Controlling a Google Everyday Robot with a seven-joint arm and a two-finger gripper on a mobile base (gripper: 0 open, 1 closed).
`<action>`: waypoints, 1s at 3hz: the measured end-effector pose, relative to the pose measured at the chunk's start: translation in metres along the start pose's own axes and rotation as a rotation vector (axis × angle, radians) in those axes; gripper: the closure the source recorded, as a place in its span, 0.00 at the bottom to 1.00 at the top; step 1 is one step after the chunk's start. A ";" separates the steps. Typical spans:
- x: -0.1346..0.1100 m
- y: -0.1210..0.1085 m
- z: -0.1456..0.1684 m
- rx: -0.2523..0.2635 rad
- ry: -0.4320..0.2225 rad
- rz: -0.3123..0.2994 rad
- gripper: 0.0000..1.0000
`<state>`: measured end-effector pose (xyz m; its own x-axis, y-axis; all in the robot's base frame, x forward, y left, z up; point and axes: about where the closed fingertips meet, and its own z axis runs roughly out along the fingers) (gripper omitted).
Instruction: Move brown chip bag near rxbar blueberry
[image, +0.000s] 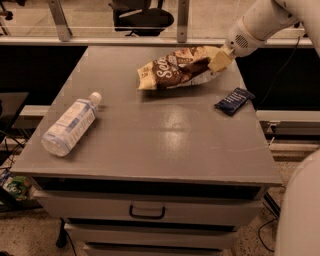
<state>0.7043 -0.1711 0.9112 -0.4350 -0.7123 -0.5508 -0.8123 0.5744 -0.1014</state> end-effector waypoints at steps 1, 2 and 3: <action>0.020 0.013 -0.004 -0.003 0.018 0.023 0.69; 0.033 0.022 -0.007 0.000 0.031 0.039 0.47; 0.035 0.025 -0.004 -0.006 0.037 0.041 0.23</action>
Offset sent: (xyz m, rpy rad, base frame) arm -0.0587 -0.0234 -0.0171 -0.0178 0.0415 -0.0652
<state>0.6670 -0.1834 0.8926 -0.4818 -0.7026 -0.5236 -0.7957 0.6011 -0.0746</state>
